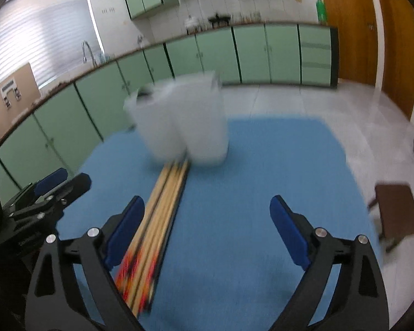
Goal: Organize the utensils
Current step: 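Move both open tools back down toward the chopstick bundle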
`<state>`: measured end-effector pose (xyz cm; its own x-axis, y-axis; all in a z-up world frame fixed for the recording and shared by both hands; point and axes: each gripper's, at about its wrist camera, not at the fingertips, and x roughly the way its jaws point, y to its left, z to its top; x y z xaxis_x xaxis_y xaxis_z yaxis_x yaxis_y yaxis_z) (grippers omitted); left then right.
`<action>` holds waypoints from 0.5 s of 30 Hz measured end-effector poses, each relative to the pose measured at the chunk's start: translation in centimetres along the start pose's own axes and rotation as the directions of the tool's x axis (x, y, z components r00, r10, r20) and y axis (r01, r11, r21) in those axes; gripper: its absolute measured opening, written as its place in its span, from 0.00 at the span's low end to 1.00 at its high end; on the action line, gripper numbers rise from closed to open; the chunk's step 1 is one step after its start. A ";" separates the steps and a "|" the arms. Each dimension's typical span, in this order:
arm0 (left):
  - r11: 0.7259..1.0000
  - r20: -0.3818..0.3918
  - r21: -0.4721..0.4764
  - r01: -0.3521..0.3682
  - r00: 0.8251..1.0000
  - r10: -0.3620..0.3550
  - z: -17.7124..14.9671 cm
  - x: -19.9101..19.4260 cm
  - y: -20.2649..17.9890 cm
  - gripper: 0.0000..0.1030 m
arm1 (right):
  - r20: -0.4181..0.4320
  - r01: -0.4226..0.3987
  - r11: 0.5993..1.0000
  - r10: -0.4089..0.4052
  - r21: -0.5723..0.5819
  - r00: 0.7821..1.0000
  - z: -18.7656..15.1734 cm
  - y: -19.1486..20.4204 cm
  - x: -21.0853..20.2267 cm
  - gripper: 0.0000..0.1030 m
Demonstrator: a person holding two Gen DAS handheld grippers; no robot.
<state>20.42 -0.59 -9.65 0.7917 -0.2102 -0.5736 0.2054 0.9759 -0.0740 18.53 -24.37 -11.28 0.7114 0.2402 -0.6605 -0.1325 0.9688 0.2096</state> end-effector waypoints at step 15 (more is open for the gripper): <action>0.998 -0.211 0.027 -0.050 0.976 0.054 -7.3 -1.4 -0.2 0.86 | -0.171 0.036 0.996 -0.049 -0.080 0.984 -8.5 2.6 -1.1 0.87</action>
<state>15.04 -0.09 -14.78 0.6625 -0.1398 -0.7359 0.1813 0.9832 -0.0236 11.55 -21.56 -16.14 0.5886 0.1991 -0.7836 -0.1613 0.9786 0.1275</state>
